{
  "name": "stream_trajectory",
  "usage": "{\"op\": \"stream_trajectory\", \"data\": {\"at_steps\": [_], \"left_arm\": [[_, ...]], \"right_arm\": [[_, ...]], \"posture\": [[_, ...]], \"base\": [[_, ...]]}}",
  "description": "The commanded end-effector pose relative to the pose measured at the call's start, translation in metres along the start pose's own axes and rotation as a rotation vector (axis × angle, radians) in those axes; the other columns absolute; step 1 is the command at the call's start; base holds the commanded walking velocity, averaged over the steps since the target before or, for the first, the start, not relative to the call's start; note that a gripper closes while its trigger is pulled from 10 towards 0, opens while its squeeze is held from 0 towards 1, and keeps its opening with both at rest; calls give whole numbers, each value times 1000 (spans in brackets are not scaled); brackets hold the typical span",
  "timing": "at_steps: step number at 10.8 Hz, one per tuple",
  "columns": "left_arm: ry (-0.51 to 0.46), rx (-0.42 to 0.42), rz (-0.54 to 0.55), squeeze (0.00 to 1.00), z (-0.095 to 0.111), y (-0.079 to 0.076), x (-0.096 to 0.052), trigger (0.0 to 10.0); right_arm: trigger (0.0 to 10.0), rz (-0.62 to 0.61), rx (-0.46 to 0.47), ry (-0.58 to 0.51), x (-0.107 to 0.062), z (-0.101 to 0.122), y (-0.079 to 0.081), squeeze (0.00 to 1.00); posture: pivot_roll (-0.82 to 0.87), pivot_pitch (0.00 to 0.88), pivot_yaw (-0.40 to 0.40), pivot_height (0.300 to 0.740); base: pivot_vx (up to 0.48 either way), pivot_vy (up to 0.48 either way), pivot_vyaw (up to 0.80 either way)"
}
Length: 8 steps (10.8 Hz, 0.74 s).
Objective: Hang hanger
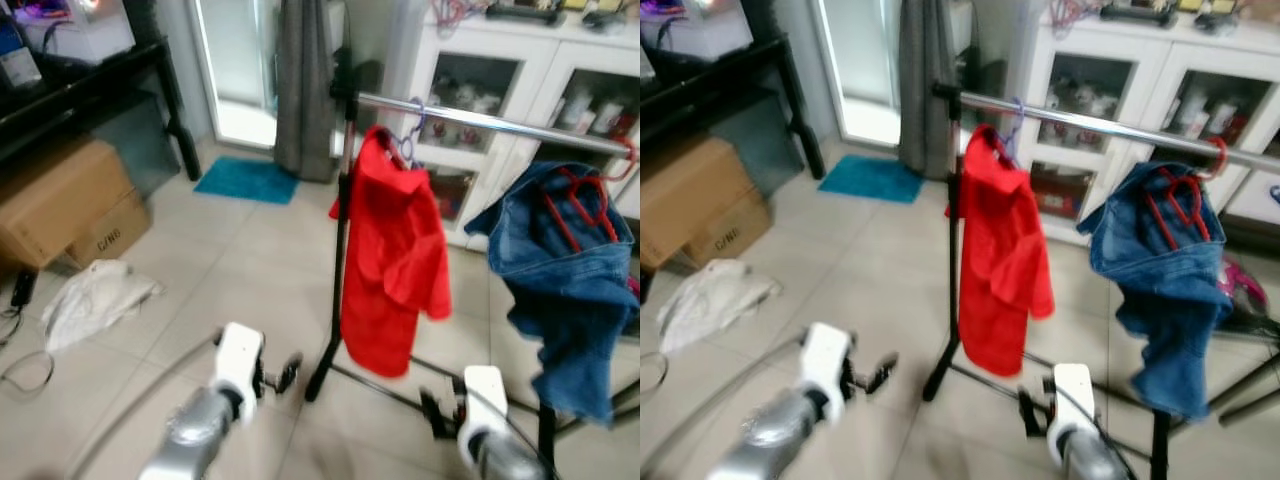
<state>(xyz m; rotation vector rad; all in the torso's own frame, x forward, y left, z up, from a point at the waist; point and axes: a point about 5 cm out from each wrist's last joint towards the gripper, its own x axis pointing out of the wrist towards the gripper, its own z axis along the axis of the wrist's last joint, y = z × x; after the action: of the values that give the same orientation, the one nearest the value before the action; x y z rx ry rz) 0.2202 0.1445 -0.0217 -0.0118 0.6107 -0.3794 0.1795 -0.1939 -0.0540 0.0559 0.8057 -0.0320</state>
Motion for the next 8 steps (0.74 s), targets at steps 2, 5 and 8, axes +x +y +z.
{"op": "stream_trajectory", "data": {"at_steps": [2, 5, 8], "left_arm": [[273, -146, 137, 1000, -58, 15, -5, 10000], [420, -185, 119, 1000, -87, 4, -9, 10000], [493, -187, 94, 667, -109, -2, -20, 10000]], "right_arm": [[10000, -33, -38, 183, 5, -37, -5, 1000], [10000, 38, -9, 374, 4, -67, 11, 0], [10000, 36, 4, 468, -4, -90, 17, 0]], "posture": [[33, 0, 7, 740], [41, 28, -8, 740], [38, 104, -2, 740]], "base": [[0, 0, -769], [0, 0, -154], [0, 0, 0]]}}
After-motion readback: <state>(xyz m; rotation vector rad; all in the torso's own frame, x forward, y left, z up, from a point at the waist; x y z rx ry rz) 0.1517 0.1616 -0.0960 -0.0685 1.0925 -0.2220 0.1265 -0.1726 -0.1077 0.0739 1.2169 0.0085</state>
